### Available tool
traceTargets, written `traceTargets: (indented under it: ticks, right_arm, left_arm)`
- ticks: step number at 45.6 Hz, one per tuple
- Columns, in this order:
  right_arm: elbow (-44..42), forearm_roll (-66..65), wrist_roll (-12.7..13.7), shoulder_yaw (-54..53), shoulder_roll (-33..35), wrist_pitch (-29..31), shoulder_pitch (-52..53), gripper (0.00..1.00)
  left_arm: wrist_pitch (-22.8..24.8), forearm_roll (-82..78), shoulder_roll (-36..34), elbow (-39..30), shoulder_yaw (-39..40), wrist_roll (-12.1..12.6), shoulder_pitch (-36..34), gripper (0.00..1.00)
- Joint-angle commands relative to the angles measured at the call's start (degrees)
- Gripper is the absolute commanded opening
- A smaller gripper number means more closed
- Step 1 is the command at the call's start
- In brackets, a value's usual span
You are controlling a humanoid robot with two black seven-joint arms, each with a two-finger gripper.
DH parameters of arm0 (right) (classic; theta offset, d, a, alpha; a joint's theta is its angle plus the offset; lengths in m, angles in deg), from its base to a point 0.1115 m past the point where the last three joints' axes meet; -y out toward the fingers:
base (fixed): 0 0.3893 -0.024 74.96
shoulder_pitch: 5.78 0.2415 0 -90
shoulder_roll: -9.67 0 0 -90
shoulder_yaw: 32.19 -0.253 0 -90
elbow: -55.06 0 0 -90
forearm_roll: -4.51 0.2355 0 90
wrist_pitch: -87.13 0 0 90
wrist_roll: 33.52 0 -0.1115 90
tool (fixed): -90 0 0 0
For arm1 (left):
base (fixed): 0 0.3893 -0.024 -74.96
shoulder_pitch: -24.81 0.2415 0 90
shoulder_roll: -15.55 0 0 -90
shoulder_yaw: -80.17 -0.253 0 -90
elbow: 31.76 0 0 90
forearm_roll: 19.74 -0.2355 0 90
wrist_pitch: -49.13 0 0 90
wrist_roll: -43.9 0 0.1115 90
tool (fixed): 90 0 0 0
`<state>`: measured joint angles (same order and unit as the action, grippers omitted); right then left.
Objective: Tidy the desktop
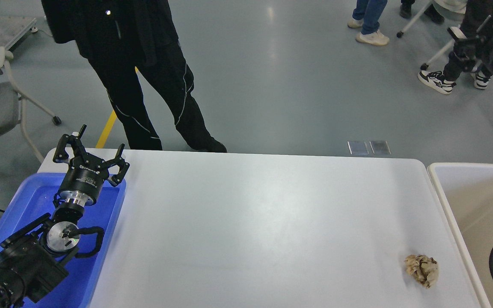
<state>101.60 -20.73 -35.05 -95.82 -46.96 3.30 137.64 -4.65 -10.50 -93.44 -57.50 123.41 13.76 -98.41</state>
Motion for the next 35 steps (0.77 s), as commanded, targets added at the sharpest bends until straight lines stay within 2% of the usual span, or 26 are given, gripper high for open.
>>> traceTargets:
  ticks: [1, 7, 11, 35]
  right_arm:
    - [3.4, -0.9, -6.1, -8.2, -3.8, 1.0, -10.7, 1.0]
    - [3.5, -0.9, -13.2, -8.3, -7.4, 1.0, -16.8, 1.0]
    - [3.6, -0.9, -15.8, -8.3, -9.4, 1.0, -19.1, 1.0]
    - [-1.1, -0.8, -16.0, -7.0, -10.5, 1.0, -23.9, 1.0]
  left_arm:
    - [0.0, 0.0, 0.0, 0.0, 0.0, 0.0, 0.0, 1.0]
    - [0.0, 0.1, 0.0, 0.0, 0.0, 0.0, 0.0, 1.0]
    - [0.1, 0.1, 0.0, 0.0, 0.0, 0.0, 0.0, 1.0]
    - [0.0, 0.1, 0.0, 0.0, 0.0, 0.0, 0.0, 1.0]
